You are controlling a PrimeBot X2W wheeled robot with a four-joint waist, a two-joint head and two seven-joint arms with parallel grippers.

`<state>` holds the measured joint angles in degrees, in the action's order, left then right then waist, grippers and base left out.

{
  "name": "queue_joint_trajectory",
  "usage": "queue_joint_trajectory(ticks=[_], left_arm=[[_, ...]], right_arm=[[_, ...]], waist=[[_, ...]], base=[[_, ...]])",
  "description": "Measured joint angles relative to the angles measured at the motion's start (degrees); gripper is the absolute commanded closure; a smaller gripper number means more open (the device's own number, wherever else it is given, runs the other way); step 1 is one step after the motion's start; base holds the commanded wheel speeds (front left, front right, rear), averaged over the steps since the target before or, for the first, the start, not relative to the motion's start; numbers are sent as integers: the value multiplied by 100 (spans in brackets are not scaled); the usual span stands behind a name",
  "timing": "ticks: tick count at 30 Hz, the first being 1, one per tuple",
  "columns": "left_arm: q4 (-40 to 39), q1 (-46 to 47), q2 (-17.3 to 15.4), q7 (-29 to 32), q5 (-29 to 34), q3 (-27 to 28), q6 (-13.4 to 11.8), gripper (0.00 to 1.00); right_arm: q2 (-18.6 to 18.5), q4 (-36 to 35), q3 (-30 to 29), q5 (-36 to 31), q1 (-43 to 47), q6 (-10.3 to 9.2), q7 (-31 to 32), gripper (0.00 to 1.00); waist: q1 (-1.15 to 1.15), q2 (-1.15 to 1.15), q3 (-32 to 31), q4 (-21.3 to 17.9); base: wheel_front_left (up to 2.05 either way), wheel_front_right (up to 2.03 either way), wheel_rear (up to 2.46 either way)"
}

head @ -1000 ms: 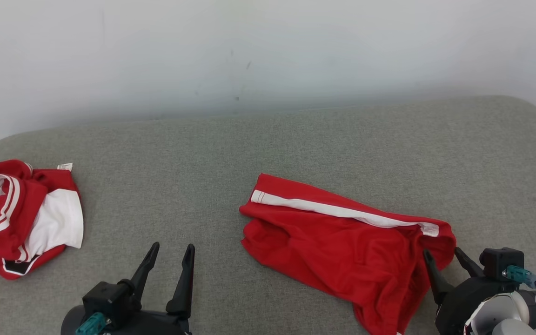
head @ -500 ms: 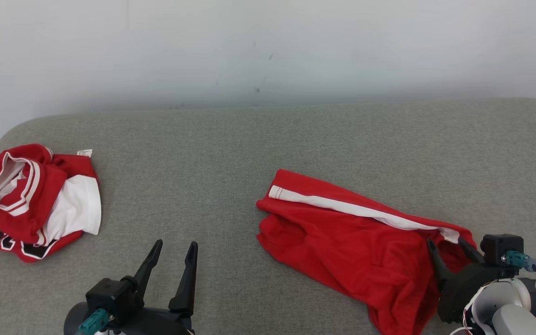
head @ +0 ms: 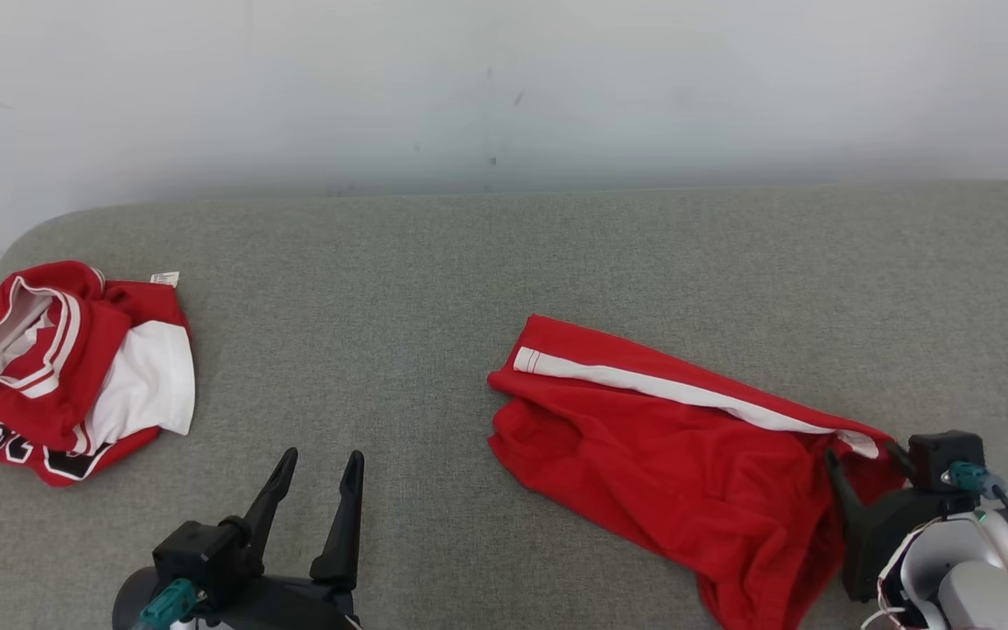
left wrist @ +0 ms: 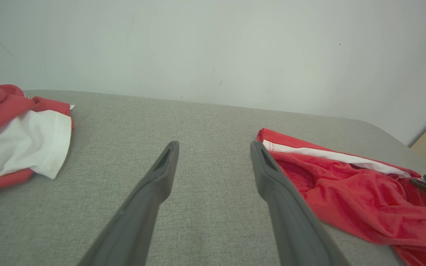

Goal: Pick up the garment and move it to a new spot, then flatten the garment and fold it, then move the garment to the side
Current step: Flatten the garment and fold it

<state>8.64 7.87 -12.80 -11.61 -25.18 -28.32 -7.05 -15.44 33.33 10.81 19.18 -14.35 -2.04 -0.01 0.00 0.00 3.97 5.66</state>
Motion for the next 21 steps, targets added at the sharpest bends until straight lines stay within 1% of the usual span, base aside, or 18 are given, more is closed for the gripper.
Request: queue_joint_trajectory(ticks=[11,19,20,21], left_arm=[[1,-3,18,-1,-4,1,0,0],[47,3,18,-1,-4,-12,2,0],[56,3,18,-1,-5,-13,2,0],[65,3,18,-1,-5,-13,2,0]], right_arm=[[-64,133,-27,-7,-59,-27,-33,0],[11,512,42,-16,-386,-48,4,0],[16,553,48,-16,-396,-48,10,25],[20,589,63,-18,-396,-48,30,69]], waist=[[0,0,36,-63],[0,0,59,-31],[0,0,58,-23],[0,0,58,-15]], base=[[0,0,0],[0,0,0],[0,0,0],[0,0,0]])
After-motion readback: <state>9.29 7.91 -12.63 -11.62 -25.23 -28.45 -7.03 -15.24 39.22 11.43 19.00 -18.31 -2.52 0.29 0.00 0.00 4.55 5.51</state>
